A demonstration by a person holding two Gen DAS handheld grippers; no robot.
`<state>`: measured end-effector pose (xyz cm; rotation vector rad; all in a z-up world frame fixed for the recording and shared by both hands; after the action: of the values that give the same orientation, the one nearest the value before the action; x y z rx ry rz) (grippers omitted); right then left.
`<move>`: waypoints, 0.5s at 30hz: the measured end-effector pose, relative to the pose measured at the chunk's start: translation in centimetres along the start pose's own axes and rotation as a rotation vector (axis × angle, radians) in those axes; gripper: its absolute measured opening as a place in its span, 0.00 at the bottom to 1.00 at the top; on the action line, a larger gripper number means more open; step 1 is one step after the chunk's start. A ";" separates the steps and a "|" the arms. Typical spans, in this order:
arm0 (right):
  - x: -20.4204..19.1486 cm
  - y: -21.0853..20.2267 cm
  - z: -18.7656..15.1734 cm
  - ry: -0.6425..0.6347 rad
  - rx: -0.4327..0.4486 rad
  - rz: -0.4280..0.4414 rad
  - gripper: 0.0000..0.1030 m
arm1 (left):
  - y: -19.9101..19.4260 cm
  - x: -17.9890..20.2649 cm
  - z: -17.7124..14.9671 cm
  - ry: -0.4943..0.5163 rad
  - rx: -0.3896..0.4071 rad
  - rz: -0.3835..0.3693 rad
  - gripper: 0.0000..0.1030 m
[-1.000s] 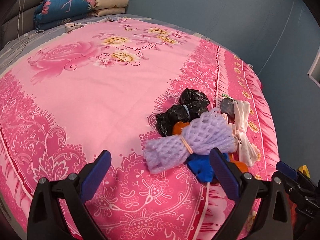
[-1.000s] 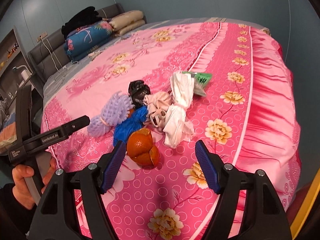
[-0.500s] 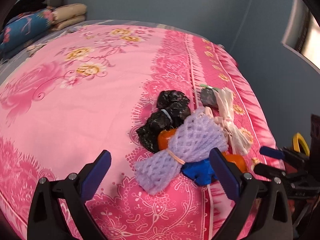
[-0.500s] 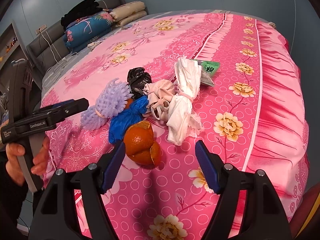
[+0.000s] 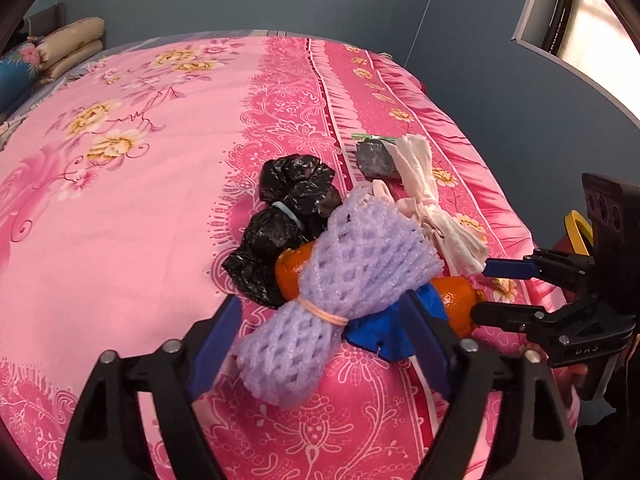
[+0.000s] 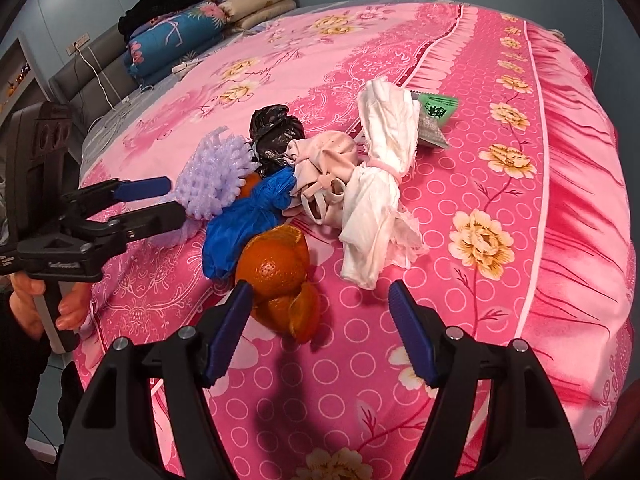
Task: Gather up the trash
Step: 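Grasp the lavender foam net with the left tool while the right tool grasps the orange peel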
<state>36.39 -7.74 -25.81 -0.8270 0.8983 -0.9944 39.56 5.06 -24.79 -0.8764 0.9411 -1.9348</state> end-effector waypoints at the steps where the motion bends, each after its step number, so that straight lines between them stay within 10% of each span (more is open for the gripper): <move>1: -0.1 0.1 0.1 0.000 -0.002 0.002 0.62 | 0.2 0.1 0.0 0.000 -0.003 -0.013 0.63; 7: -0.8 0.4 0.4 -0.025 -0.010 0.014 0.59 | 1.8 1.5 -1.0 0.049 -0.045 -0.054 0.34; 15: -2.6 1.3 0.7 -0.068 -0.048 0.044 0.52 | 2.2 0.9 -1.2 -0.004 -0.042 -0.102 0.28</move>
<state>36.78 -4.80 -26.07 -0.8730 0.8816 -0.9049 38.95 3.73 -26.97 -0.9688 0.9547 -2.0050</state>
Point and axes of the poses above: each gripper's, at about its wrist camera, not at the fingertips, and y roughly the way its jaws point, x to its right, z to its top, the point moved 10 cm from there along y, roughly the way its jaws point, and after that the axes turned 10 degrees about -x, right-handed, at the moved point
